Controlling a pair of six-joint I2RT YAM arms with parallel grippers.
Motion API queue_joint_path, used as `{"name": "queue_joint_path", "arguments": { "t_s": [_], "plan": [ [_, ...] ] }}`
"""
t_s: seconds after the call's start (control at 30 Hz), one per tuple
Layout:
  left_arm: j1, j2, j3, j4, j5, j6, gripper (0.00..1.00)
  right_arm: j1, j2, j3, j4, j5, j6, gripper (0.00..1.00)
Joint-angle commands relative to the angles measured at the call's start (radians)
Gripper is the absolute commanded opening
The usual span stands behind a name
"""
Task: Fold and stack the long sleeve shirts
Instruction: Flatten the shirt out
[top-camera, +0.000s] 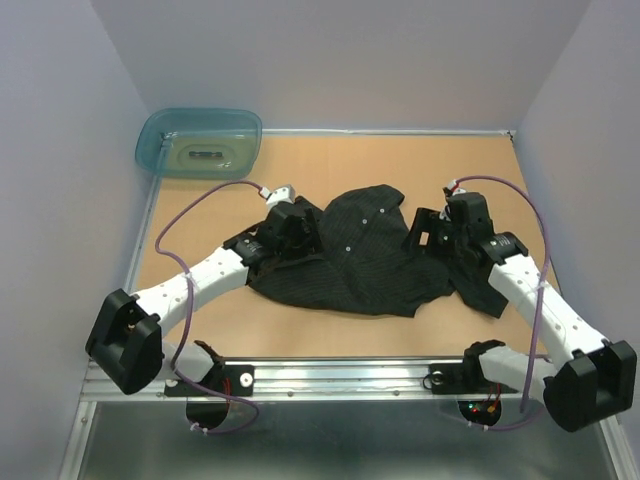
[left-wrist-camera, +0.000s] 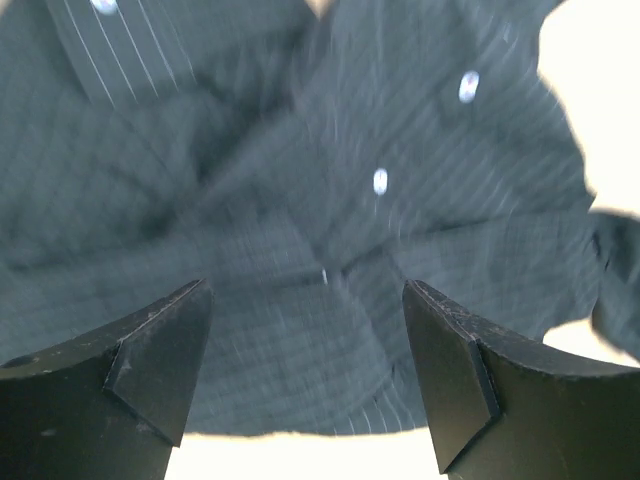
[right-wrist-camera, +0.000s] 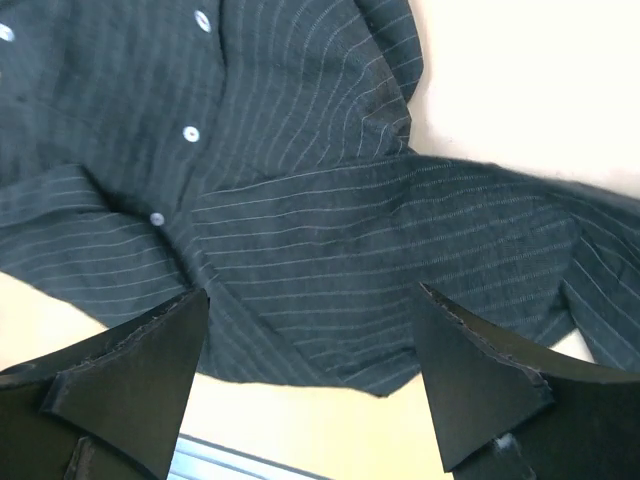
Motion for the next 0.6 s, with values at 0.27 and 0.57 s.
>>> {"name": "queue_joint_path", "arguments": {
  "t_s": [0.27, 0.57],
  "plan": [
    [-0.114, 0.17, 0.117, -0.12, -0.212, -0.244, 0.84, 0.093, 0.169, -0.046, 0.133, 0.04, -0.08, 0.87],
    [-0.172, 0.385, 0.253, -0.212, -0.249, -0.275, 0.78, 0.096, 0.159, -0.101, 0.148, 0.099, -0.095, 0.87]
  ]
}}
